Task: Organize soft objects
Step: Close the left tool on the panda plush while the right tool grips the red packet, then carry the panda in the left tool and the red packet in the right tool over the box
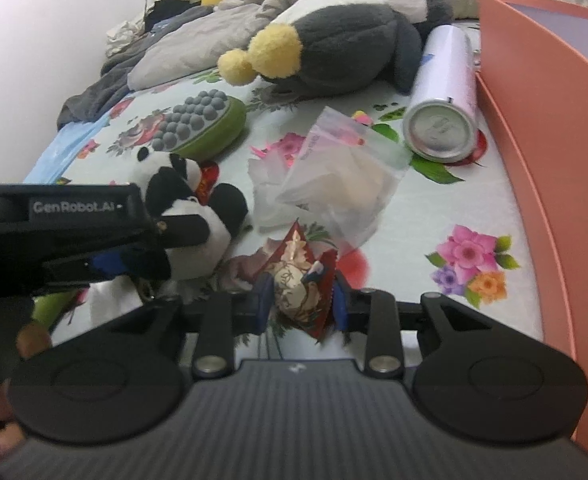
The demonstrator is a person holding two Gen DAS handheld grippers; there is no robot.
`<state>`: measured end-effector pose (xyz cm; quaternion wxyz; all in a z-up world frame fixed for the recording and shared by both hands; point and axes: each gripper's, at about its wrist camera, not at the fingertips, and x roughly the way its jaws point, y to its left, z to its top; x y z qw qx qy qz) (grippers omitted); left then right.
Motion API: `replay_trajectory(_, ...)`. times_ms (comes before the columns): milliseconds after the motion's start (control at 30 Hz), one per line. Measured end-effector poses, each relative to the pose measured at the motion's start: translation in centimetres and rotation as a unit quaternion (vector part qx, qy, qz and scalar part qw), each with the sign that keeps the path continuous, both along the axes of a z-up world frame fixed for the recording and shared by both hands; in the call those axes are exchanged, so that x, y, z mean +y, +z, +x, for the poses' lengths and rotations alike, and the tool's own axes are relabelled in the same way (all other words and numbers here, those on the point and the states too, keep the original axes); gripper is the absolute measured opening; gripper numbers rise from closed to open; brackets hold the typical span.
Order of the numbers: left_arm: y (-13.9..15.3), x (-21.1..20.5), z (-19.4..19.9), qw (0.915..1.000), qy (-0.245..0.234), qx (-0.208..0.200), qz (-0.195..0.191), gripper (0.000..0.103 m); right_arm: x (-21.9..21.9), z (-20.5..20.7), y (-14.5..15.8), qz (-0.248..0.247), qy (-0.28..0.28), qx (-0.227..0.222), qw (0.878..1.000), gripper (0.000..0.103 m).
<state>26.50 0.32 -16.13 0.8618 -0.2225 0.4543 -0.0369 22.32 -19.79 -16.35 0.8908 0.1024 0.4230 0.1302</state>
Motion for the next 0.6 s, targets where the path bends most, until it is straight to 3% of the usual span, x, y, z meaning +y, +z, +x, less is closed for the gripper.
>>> replay_trajectory(600, 3.4, -1.7, -3.6, 0.9971, -0.057, -0.017, 0.048, 0.042, -2.4, -3.6, 2.7, -0.032, -0.047, -0.019, 0.998, 0.032)
